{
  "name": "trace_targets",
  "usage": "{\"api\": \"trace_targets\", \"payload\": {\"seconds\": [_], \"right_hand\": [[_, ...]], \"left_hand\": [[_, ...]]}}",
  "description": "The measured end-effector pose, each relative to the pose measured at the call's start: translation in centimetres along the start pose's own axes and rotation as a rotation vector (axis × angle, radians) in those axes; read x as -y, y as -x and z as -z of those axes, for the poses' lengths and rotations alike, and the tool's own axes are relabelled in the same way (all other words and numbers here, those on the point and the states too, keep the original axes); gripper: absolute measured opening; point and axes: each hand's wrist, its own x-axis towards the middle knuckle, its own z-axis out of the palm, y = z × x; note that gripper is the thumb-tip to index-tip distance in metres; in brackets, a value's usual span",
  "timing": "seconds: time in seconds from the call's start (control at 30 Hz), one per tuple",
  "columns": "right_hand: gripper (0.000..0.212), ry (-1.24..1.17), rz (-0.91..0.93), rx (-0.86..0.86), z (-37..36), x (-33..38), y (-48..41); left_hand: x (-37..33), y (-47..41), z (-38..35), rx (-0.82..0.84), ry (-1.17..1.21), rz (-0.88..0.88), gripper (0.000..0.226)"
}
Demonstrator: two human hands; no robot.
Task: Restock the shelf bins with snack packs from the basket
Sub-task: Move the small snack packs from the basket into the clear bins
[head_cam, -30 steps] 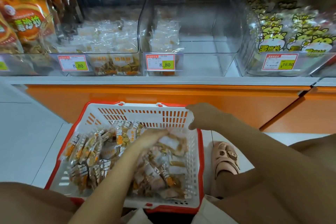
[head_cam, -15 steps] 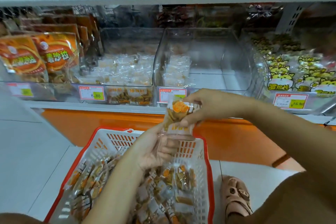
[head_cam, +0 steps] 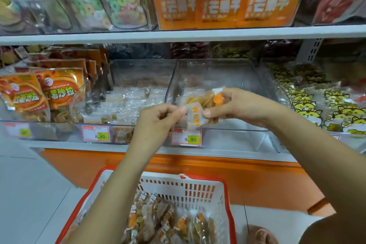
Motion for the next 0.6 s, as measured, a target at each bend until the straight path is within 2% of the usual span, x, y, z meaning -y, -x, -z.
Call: {"api": "trace_targets", "payload": {"seconds": [0.07,0.2,0.3,0.37,0.4,0.47,0.53,0.6], "right_hand": [[0.015,0.130,-0.004,-0.042,0.7,0.4,0.2],[0.015,0.194,-0.043,-0.112,2.3,0.8,0.3],[0.016,0.087,-0.054,-0.322,3.1,0.1,-0.7],[0.020,-0.042,-0.077,-0.554,3.6,-0.9,-2.1],[0.021,-0.105,-0.095,-0.641,3.7,-1.4,-2.9],[0.019,-0.201,-0.144,-0.725,3.8,-2.5,-4.5],[0.017,-0.255,-0.219,-0.751,3.9,-3.5,-6.3],[0.016,-0.236,-0.296,-0.780,4.5,-4.6,-8.3]], "left_hand": [[-0.5,-1.5,0.1,-0.011,-0.071,-0.062,0.017],[-1.5,-4.3,-0.5,0.046,-0.123,-0.121,0.017],[-1.1,-6.8,-0.7,-0.107,-0.176,-0.152,0.016],[-0.4,-8.6,-0.3,-0.246,-0.265,-0.117,0.035],[0.1,-9.3,-0.2,-0.261,-0.317,-0.081,0.044],[1.2,-10.2,-0.5,-0.206,-0.376,0.006,0.047],[2.0,-10.2,-1.2,-0.130,-0.394,0.058,0.033],[2.4,-10.0,-1.7,-0.131,-0.389,0.070,0.026]]}}
